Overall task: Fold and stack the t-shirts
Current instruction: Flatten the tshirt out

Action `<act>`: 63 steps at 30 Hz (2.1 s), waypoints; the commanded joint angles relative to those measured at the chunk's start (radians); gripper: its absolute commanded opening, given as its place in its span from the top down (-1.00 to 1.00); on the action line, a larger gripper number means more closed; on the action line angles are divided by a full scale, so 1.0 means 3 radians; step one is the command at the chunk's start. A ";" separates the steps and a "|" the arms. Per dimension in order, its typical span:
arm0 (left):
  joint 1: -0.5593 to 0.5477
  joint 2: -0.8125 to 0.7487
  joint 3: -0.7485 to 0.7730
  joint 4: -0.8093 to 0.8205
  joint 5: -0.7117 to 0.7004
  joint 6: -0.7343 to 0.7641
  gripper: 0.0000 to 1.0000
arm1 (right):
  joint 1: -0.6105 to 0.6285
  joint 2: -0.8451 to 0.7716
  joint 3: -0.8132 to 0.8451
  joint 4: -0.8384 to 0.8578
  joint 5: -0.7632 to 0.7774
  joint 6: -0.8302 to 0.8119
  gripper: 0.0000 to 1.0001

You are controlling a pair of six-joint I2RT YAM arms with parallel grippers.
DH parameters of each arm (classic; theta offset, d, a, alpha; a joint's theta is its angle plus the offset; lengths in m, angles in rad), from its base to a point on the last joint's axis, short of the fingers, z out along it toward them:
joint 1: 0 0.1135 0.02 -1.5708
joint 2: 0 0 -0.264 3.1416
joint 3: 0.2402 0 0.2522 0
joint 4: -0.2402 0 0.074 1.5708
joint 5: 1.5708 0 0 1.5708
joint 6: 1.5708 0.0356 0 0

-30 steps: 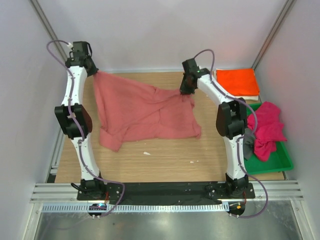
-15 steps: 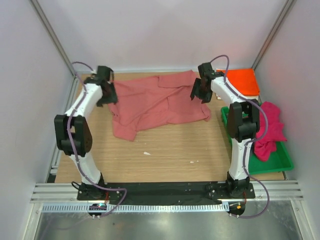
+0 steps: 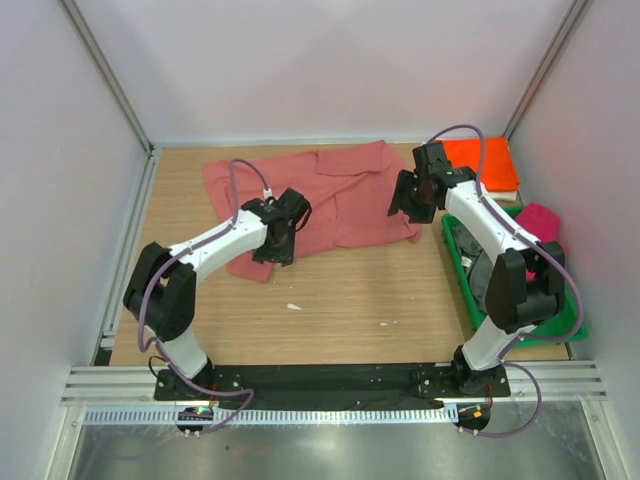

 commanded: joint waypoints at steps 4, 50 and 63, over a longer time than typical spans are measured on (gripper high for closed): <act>-0.0004 0.0218 0.0041 0.0111 -0.0286 -0.0117 0.08 | -0.0007 -0.0250 -0.0157 0.0108 0.0022 -0.0073 -0.25; 0.0431 -0.1116 -0.0486 0.0055 -0.0076 -0.0511 1.00 | -0.0068 0.1948 0.1928 0.0870 0.0779 -0.0758 0.13; 0.0533 -0.1075 -0.0491 0.0081 0.0138 -0.0306 1.00 | -0.0063 0.2393 0.2286 0.0982 0.0789 -0.0855 0.23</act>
